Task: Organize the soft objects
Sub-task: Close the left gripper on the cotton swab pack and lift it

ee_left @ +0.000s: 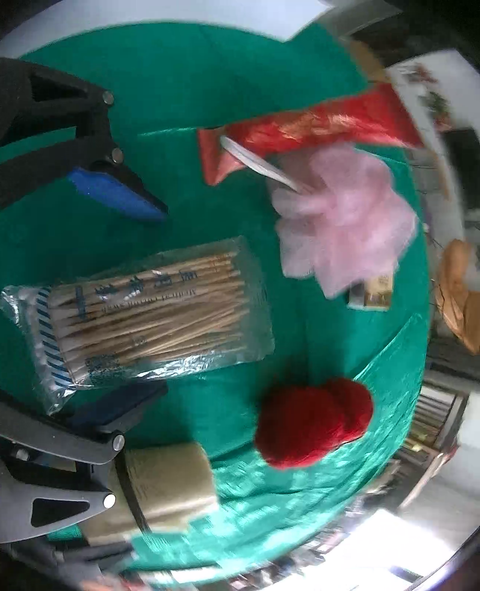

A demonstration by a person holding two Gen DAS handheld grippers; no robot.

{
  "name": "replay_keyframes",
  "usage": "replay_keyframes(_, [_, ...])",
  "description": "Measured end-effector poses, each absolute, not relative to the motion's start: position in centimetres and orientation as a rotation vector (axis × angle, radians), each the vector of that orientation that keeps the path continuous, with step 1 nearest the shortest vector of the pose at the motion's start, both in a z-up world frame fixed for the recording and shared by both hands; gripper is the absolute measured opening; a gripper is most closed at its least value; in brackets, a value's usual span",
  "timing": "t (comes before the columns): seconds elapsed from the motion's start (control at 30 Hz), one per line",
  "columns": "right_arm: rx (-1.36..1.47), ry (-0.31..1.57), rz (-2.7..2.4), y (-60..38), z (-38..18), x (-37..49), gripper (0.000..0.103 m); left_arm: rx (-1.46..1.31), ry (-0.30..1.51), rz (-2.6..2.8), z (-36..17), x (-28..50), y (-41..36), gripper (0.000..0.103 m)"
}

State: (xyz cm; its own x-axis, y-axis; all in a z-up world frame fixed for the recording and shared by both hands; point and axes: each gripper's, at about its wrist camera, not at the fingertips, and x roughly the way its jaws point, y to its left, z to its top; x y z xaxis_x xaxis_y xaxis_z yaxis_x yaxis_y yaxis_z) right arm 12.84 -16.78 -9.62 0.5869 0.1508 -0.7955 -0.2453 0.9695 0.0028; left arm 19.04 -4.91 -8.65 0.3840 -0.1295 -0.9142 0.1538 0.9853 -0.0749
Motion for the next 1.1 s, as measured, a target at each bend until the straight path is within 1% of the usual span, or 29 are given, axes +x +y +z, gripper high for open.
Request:
replay_keyframes(0.07, [-0.112, 0.915, 0.231, -16.8, -9.6, 12.8, 0.085, 0.094, 1.134, -0.157, -8.9, 18.6, -6.0, 0.086])
replay_keyframes(0.1, [-0.112, 0.915, 0.231, -16.8, -9.6, 12.9, 0.085, 0.089, 1.122, -0.159, -8.9, 18.4, -6.0, 0.084])
replay_keyframes(0.13, [-0.112, 0.915, 0.231, -16.8, -9.6, 12.9, 0.085, 0.08, 1.11, -0.158, -8.9, 18.1, -5.8, 0.078])
replay_keyframes(0.2, [-0.112, 0.915, 0.231, -16.8, -9.6, 12.9, 0.085, 0.073, 1.084, -0.172, -8.4, 17.5, -5.4, 0.038])
replay_keyframes(0.27, [-0.112, 0.915, 0.231, -16.8, -9.5, 12.8, 0.085, 0.102, 1.074, -0.153, -8.2, 16.4, -4.7, 0.031])
replay_keyframes(0.33, [-0.113, 0.915, 0.232, -16.8, -9.5, 12.9, 0.085, 0.084, 1.067, -0.141, -7.8, 14.8, -3.1, 0.03])
replay_keyframes(0.53, [-0.113, 0.915, 0.232, -16.8, -9.5, 12.8, 0.085, 0.013, 1.017, -0.074, -7.1, 10.4, 3.7, 0.03])
replay_keyframes(0.57, [-0.112, 0.913, 0.228, -16.8, -9.5, 12.8, 0.085, 0.01, 1.007, -0.069, -7.2, 10.2, 4.3, 0.031])
replay_keyframes(0.63, [-0.112, 0.913, 0.228, -16.8, -9.5, 12.8, 0.085, 0.01, 1.019, -0.061, -8.1, 10.7, 5.1, 0.041])
replay_keyframes(0.67, [-0.112, 0.913, 0.228, -16.8, -9.5, 12.8, 0.085, 0.006, 1.041, -0.061, -8.7, 10.9, 5.2, 0.052])
replay_keyframes(0.7, [-0.112, 0.913, 0.228, -16.8, -9.5, 12.8, 0.085, 0.006, 1.01, -0.067, -8.9, 10.6, 5.2, 0.071])
replay_keyframes(0.73, [-0.112, 0.913, 0.228, -16.8, -9.5, 12.8, 0.085, 0.017, 0.994, -0.066, -9.2, 10.4, 5.0, 0.085])
replay_keyframes(0.77, [-0.112, 0.913, 0.228, -16.8, -9.5, 12.8, 0.085, 0.034, 0.998, -0.055, -9.6, 10.4, 4.7, 0.103])
replay_keyframes(0.87, [-0.112, 0.913, 0.228, -16.8, -9.5, 12.8, 0.085, 0.018, 0.948, -0.062, -10.9, 9.9, 4.2, 0.103])
replay_keyframes(1.1, [-0.112, 0.913, 0.227, -16.8, -9.5, 12.8, 0.085, 0.008, 0.946, -0.062, -11.4, 9.4, 4.7, 0.103])
